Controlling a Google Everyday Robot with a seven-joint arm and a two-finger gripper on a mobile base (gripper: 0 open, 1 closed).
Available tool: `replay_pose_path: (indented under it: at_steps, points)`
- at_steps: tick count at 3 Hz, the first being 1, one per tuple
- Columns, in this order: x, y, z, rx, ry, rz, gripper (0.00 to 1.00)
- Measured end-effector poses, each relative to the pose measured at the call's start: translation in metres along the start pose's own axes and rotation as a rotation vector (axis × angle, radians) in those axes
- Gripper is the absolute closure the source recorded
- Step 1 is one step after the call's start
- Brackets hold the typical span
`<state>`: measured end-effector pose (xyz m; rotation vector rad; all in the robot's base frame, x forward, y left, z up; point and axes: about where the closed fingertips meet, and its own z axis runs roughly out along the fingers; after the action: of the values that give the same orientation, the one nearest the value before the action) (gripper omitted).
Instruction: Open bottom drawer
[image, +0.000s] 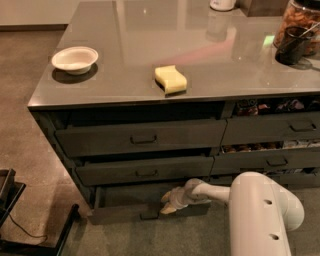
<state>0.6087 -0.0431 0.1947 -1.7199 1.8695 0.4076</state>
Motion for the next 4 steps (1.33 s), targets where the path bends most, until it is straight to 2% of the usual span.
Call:
replay_pose_path:
  at_steps: [1,2,4]
  points:
    - [-0.0016,0.0140,-0.0011,-0.027,0.014,0.021,1.00]
    - [-0.0016,0.0140,-0.0011,-0.028,0.014,0.021,0.81]
    - [-0.0016,0.0140,-0.0010,-0.028,0.014,0.021,0.35]
